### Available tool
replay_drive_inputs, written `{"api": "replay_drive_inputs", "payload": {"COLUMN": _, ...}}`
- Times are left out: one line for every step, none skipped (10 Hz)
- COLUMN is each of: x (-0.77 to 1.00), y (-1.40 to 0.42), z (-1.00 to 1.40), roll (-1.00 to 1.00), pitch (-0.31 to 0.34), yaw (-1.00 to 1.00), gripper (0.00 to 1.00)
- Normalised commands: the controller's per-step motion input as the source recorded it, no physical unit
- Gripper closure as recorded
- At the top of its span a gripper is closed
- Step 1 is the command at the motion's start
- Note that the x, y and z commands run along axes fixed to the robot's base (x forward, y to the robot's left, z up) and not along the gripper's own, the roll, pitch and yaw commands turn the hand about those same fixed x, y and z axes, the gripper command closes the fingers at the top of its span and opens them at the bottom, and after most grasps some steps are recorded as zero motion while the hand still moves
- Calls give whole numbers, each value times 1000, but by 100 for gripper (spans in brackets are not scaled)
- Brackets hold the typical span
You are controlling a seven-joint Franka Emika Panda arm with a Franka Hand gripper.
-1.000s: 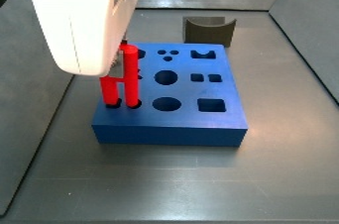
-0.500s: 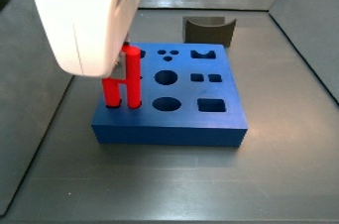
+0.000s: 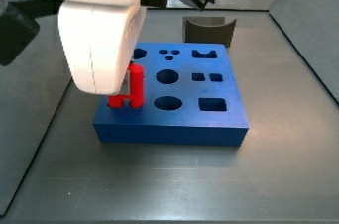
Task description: Insert the square-circle object.
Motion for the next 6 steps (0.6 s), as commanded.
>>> {"api": "replay_drive_inputs", "payload": {"x": -29, "y": -51, "z": -1000, "roll": 94, "pitch": 0, "yaw": 0, "gripper": 100}}
{"api": "replay_drive_inputs", "payload": {"x": -29, "y": -77, "z": -1000, "roll": 127, "pitch": 0, "yaw": 0, "gripper": 100}}
{"api": "replay_drive_inputs", "payload": {"x": 0, "y": -149, "z": -903, "roll": 247, "pitch": 0, "yaw": -14, "gripper": 100}}
{"api": "replay_drive_inputs", "payload": {"x": 0, "y": -217, "z": -726, "roll": 343, "pitch": 0, "yaw": 0, "gripper": 100}}
{"api": "replay_drive_inputs", "payload": {"x": 0, "y": -266, "z": -589, "roll": 413, "pitch": 0, "yaw": 0, "gripper": 100}}
{"api": "replay_drive_inputs", "payload": {"x": 0, "y": -286, "z": -543, "roll": 433, "pitch": 0, "yaw": 0, "gripper": 100}}
